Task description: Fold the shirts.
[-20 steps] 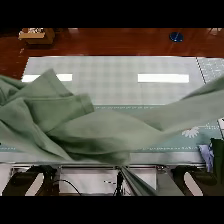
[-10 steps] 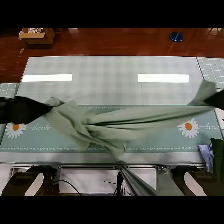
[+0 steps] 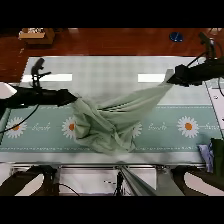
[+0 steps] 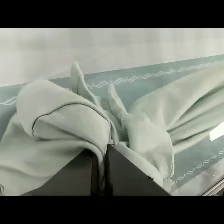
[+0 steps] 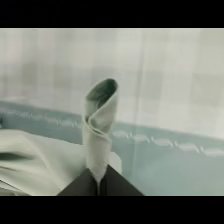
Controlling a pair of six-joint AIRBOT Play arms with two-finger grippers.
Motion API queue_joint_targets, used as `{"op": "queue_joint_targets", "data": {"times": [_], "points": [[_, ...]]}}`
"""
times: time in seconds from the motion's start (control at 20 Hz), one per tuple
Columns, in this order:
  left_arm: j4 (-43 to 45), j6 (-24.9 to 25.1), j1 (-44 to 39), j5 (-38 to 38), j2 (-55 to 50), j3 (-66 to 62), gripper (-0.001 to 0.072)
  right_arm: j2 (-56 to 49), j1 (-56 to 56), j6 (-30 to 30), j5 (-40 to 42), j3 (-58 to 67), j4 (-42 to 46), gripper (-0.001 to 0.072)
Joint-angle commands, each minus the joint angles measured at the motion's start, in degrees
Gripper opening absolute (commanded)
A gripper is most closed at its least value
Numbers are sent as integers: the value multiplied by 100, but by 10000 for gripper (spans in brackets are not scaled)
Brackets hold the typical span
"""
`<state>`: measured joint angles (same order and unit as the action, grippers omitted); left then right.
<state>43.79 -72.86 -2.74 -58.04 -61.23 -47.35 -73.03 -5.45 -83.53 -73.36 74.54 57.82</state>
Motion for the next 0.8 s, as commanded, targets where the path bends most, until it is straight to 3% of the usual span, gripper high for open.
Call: {"op": "queue_joint_targets", "data": {"times": [0.0,0.05,0.1,0.3,0.4,0.6,0.75], "points": [[-407,343,-37,247,-1211,66,225,-798,2,24,704,-26,-332,27],[-450,341,-37,120,-1419,37,487,-911,2,24,691,-28,-334,27],[-439,345,-35,-76,-1561,-42,565,-962,2,35,693,-28,-332,27],[-437,470,568,-1478,-1436,-678,565,-898,-9,334,647,-26,-330,27],[-396,83,1141,-2304,-1088,-927,563,-811,-9,446,647,-26,-332,28],[837,-691,1961,-2667,280,-691,563,-719,-9,654,595,-26,-295,28],[1106,-852,2068,-3073,1600,81,563,-721,-9,758,608,-26,-127,28]]}}
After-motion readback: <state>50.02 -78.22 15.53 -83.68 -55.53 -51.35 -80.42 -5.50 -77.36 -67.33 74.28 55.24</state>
